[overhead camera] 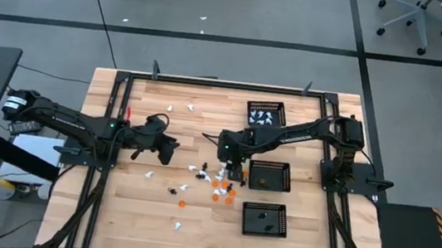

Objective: Sort Halloween decoration
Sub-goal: Put the white ghost toy into the top black bin

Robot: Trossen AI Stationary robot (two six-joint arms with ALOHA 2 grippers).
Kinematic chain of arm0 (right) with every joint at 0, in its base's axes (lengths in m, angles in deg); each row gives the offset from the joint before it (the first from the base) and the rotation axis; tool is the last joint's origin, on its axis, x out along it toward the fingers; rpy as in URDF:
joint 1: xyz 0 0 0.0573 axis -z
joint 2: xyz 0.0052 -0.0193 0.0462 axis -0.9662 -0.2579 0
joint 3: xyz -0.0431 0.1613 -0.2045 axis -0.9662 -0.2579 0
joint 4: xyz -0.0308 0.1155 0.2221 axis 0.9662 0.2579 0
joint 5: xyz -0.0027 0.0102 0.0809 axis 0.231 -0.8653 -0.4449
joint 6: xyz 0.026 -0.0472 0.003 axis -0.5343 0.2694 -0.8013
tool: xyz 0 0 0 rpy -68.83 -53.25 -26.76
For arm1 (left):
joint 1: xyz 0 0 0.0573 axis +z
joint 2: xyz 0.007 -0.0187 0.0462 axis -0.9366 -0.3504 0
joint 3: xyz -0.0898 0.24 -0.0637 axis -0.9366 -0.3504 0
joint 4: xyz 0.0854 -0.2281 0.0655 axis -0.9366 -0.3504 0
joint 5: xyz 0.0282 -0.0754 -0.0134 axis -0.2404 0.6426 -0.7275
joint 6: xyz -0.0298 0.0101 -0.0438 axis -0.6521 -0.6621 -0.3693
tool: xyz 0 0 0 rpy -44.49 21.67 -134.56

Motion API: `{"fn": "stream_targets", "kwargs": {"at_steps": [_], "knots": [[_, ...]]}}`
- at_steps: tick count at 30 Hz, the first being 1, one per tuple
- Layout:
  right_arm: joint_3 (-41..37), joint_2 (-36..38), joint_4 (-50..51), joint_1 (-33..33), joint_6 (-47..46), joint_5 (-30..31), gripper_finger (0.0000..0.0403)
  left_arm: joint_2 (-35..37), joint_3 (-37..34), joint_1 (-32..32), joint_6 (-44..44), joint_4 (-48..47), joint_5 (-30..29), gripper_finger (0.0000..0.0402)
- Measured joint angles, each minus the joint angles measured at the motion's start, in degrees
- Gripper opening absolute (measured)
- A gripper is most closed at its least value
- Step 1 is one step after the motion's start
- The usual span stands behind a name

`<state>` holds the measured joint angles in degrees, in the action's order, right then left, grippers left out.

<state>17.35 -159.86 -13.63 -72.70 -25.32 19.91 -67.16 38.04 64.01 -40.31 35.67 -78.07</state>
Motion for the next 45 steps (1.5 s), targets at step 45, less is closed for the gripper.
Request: {"fn": "stream_targets", "kwargs": {"at_steps": [45], "knots": [[-10.79, -0.31, -17.37, -0.39, 7.61, 1.89, 0.0118, 0.08, 0.01, 0.0, 3.02, 0.14, 0.1, 0.013]]}}
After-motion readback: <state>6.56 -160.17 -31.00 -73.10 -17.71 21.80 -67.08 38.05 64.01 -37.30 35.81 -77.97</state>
